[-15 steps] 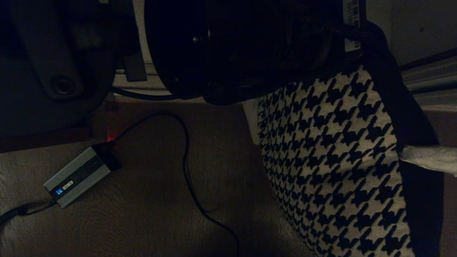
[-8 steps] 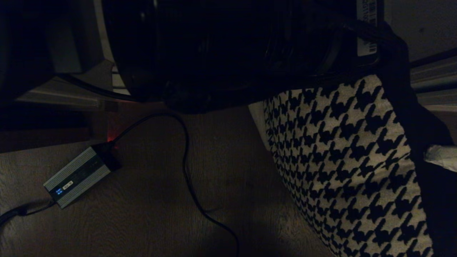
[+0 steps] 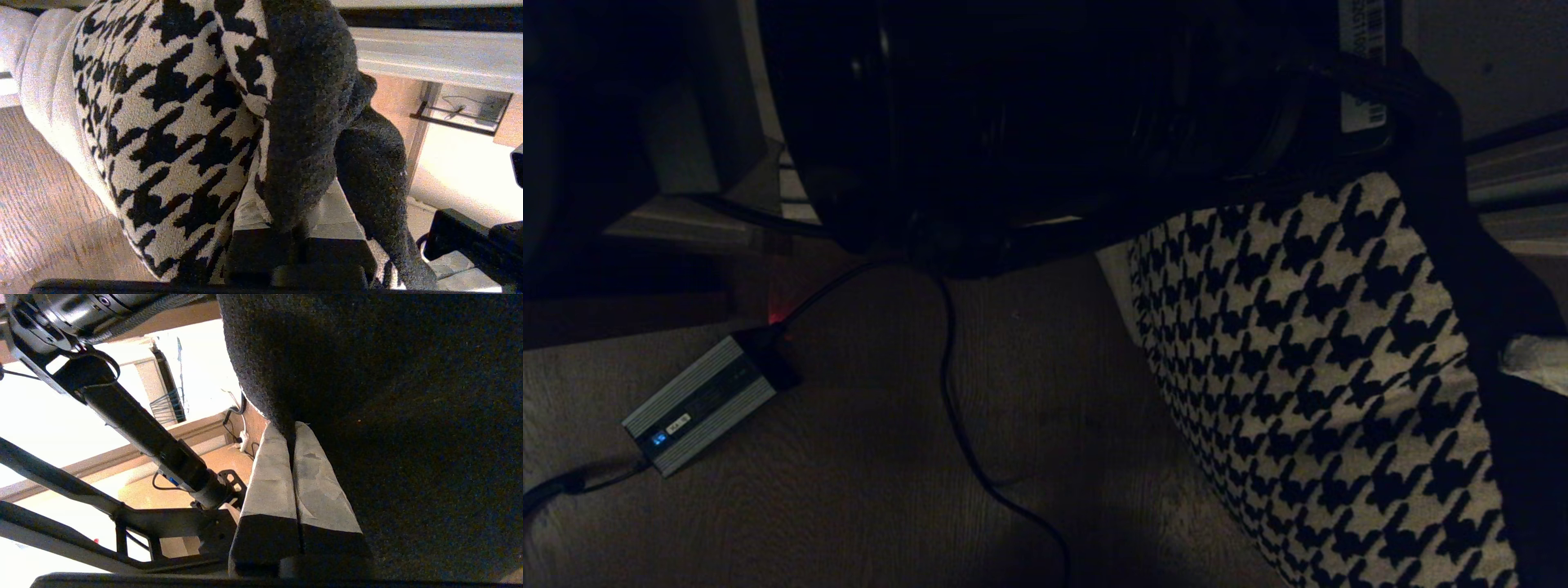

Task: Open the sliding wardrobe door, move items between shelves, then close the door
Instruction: Place the pillow on the higher shelf

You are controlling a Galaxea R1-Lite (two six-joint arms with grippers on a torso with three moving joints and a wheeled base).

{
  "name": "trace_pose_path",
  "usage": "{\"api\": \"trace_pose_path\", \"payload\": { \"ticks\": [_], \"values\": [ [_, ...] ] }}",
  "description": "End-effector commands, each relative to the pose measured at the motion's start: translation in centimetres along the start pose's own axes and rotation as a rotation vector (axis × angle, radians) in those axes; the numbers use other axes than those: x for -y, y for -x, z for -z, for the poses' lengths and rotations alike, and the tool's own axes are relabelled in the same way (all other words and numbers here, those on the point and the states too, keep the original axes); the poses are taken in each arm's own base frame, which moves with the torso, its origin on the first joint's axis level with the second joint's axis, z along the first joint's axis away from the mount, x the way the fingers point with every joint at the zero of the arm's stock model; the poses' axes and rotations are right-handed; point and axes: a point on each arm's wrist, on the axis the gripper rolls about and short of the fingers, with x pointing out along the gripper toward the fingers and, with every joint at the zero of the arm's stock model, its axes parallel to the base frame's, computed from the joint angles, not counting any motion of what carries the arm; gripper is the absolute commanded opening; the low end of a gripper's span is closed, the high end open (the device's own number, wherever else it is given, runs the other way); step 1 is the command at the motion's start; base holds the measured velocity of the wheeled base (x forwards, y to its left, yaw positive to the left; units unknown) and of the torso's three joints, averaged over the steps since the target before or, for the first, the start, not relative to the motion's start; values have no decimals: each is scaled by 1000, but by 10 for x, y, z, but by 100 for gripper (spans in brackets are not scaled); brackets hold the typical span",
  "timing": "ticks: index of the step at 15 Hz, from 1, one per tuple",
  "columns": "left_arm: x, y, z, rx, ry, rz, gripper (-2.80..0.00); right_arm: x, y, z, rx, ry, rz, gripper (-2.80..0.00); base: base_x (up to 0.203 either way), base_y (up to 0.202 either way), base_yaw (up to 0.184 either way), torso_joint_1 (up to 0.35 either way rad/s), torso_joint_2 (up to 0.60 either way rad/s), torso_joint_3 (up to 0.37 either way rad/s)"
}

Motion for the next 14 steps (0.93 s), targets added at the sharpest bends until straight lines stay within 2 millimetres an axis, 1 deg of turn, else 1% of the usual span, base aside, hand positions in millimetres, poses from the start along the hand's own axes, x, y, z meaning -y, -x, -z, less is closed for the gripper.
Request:
{"api": "trace_pose_path", "payload": {
  "ticks": [1, 3, 6, 8, 14],
  "values": [
    [-1, 0, 0, -2, 1, -4, -280, 1, 0, 3, -7, -6, 1, -280, 0, 0, 0, 0, 0, 0],
    [-1, 1, -1, 2, 3, -3, -280, 2, 0, 4, -11, -7, 2, -280, 0, 0, 0, 0, 0, 0],
    [-1, 1, -1, 8, 4, -1, -280, 1, 3, 4, -3, -2, -1, -280, -106, 0, 11, 3, 2, 5],
    [0, 0, -2, 25, 9, 2, -280, 0, 5, 4, 0, 0, -3, -280, 0, 0, 0, 0, 0, 0],
    [-3, -1, 8, -9, -1, -10, -280, 2, 4, 8, -11, -17, 2, -280, 0, 0, 0, 0, 0, 0]
  ]
}}
